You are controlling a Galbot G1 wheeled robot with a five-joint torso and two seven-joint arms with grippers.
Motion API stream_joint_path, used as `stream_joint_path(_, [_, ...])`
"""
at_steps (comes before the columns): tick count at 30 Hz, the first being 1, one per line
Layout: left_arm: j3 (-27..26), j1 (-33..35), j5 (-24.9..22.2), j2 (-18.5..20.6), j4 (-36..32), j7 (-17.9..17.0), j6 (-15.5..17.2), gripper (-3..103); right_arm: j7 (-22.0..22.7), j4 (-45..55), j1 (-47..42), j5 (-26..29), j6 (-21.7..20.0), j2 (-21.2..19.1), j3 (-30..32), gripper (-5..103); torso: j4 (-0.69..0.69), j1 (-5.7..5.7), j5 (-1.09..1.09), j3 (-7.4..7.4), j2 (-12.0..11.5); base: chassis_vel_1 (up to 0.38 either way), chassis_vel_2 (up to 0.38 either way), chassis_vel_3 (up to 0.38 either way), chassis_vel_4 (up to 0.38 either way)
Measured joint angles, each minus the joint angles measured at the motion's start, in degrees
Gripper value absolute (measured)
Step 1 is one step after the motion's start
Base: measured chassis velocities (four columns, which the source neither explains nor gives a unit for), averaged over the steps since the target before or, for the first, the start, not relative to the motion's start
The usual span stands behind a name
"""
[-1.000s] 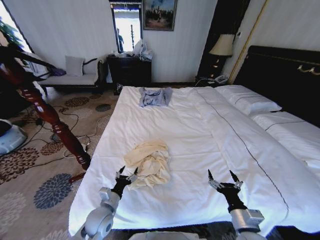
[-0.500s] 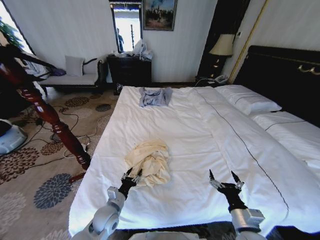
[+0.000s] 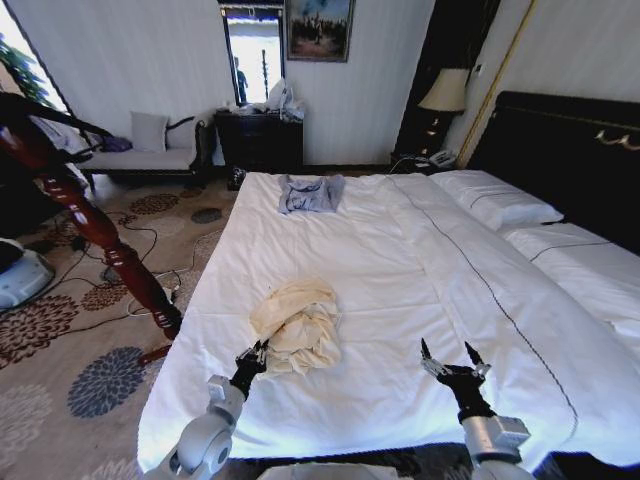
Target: Pick up the clothes from the bed and hang them on the clothes hanger.
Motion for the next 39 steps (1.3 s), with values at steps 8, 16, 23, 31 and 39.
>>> stream_joint_path(8, [-0.89, -2.01, -1.83, 3.87, -1.99, 0.39, -0.17, 1, 0.21, 0.15, -0.08, 0.62, 0.05, -0.76, -0.1, 100, 0.0, 0.0, -0.01, 0.0, 0.0, 0.0, 0.0, 0.0, 0.0])
stream_joint_path(16, [-5.16, -13.39, -14.61, 18.44, -8.51, -2.81, 3.43, 1, 1.12, 1.33, 1.13, 4.2, -1.46, -3.17, -0.42, 100, -0.07, 0.0, -0.02, 0.01, 0.0, 0.0, 0.0, 0.0, 0.0])
stream_joint_path(23, [-15.61, -15.69, -23.69, 28.89, -15.54, -3.88, 5.67, 1, 1.91, 1.27, 3.11, 10.12, -4.23, -6.99, -2.77, 100, 0.0, 0.0, -0.01, 0.0, 0.0, 0.0, 0.0, 0.0, 0.0])
stream_joint_path(31, [-20.4, -20.63, -30.44, 37.43, -17.41, -3.01, 6.54, 1, 2.45, 2.59, 4.25, 14.86, -6.4, -8.82, -3.63, 100, 0.0, 0.01, 0.0, 0.01, 0.0, 0.0, 0.0, 0.0, 0.0])
stream_joint_path(39, [-20.06, -30.12, -37.66, 40.76, -16.1, -3.66, 7.72, 1, 3.45, 3.57, 5.68, 18.84, -8.2, -10.76, -3.26, 100, 0.0, 0.0, 0.0, 0.01, 0.0, 0.0, 0.0, 0.0, 0.0])
